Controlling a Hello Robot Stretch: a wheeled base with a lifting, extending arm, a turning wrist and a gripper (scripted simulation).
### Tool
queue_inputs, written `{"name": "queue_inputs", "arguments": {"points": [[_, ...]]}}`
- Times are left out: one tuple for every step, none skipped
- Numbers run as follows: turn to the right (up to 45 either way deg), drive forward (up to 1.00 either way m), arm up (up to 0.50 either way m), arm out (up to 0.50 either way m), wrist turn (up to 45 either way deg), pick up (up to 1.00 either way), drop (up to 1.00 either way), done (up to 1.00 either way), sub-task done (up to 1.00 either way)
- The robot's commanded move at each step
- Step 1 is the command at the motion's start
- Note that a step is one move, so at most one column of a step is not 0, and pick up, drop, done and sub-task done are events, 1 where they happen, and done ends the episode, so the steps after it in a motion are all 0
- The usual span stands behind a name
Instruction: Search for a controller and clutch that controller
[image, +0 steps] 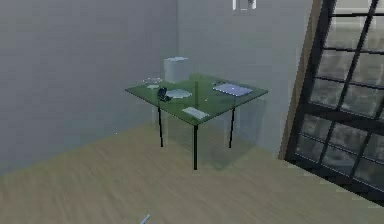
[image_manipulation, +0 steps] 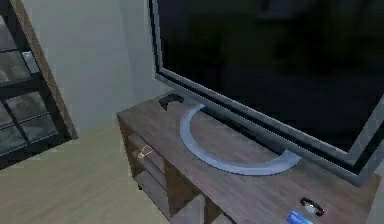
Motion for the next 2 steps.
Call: {"name": "queue_inputs", "arguments": {"points": [[-3.0,0.0,0.0,0.0,0.0,0.0,0.0,0.0,0.0],[45.0,0.0,0.0,0.0,0.0,0.0,0.0,0.0,0.0]]}}
